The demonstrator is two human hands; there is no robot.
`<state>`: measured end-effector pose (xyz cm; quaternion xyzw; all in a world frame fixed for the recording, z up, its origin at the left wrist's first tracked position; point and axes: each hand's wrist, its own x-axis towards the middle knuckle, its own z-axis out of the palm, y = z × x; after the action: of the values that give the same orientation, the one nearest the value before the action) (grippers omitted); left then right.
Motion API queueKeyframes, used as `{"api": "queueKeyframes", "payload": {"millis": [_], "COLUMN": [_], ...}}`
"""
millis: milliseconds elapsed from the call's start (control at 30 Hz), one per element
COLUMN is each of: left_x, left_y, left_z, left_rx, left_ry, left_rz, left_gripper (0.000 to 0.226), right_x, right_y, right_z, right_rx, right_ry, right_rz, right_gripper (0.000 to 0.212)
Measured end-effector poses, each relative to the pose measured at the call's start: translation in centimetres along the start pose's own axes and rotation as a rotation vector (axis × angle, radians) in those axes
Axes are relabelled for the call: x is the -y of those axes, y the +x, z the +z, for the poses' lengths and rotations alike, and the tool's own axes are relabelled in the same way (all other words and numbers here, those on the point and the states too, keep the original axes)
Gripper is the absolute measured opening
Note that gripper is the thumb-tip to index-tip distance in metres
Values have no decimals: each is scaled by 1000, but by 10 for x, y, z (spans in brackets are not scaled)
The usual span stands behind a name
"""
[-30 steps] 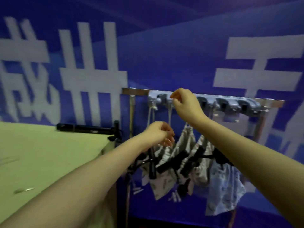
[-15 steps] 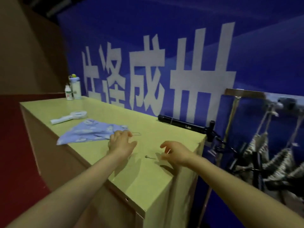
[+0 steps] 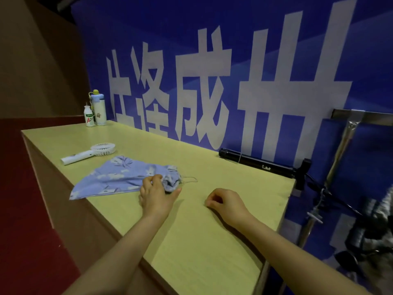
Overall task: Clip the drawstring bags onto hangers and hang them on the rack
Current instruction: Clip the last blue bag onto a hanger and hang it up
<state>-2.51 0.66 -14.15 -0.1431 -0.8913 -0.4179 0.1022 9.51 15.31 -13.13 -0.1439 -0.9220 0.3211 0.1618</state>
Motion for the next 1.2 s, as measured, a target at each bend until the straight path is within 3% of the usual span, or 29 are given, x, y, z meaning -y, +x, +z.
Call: {"api": "queueKeyframes", "payload": {"millis": [233,300,400,500,633,767,900,1067,1200], "left_x": [4,4,4,8,9,-2,-12,-12,1], "left_y": [30,33,29,26,32,35,21,-15,-35], "left_z": [8,9,7,-3,-41,-90,-145,-232,-299], "left_rx": [-61,-94,-65,-12,-64,-145,-261,-478,-539], "left_ry": [-87,-134,-301,-397,-512,-493,-432,-166,25], "left_rz": [-61,-64,-60,-21,-137,-216,-212,59,211], "left_gripper": [19,33,29,33,35,39,30,19,20], "right_x": [8,8,8,11,33,104,174,235,267], "right_y": [39,44,43,38,30,16,3,-24,-45], "right_z": [25,29,29,25,21,30,46,70,95], "right_rx": [-274,-340,-380,-358,-288,-235,-127,54,132], "right_ry": [352,383,427,487,741,808,587,391,249], "right_rz": [289,306,282,252,237,-47,-315,-523,-636], "right_gripper": [13,13,14,16,17,14,15,15,16]}}
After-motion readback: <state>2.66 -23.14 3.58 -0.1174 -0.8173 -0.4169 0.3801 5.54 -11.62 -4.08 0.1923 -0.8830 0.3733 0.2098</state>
